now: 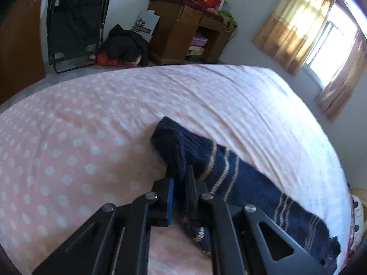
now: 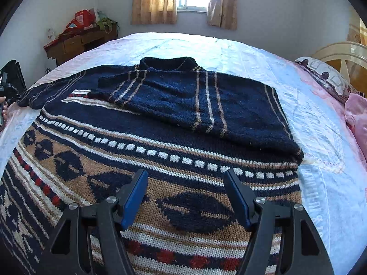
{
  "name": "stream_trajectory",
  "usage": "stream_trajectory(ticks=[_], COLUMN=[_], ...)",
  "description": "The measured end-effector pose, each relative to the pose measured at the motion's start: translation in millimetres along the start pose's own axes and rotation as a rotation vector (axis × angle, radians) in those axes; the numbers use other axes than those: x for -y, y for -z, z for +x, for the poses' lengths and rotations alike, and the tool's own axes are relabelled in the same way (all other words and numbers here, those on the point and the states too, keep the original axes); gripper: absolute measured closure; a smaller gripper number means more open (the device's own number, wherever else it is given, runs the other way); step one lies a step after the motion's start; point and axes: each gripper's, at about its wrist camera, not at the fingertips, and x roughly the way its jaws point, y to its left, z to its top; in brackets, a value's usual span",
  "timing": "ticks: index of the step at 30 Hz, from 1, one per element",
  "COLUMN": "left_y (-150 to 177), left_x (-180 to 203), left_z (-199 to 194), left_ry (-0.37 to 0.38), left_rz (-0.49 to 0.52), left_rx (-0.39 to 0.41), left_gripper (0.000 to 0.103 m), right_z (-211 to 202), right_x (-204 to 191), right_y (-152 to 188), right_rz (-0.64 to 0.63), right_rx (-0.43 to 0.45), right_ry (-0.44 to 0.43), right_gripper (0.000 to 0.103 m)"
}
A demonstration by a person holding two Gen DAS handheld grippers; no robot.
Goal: Fold small clothes
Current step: 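Close the left gripper on the other sleeve cuff, then carry the held sleeve across the sweater body and open the left gripper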
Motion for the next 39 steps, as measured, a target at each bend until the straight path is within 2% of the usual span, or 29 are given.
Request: stream_trajectory(ticks=[7,15,26,39], left_y=[-0.1,12.6,69.3,138.9], left_x=[25.9,95.9,196.0,307.7], left_z=[-25.9,-72.5,-112.1,-146.6], left_ry=[0.110,0.280,0.467,0.633], left_rz=[0.032,0.097,0.211,0.357], left_rx=[0.054,0.077,0.006,-0.078], left_gripper=[0.096,0.096,0.096,0.096], right_z=[0.3,-3.1,-5.8,-11.1], right_x=[3.1,6.0,16.4,26.5], right_y=[1.1,1.9,3.4,4.5], right_rz=[0.013,0.026,0.074,0.122], right_rx=[0.002,0.017,0.039,0.064], right_ry=[-0.005,-0.006,-0.032,-0.048], right_gripper=[0.034,0.034,0.034,0.034])
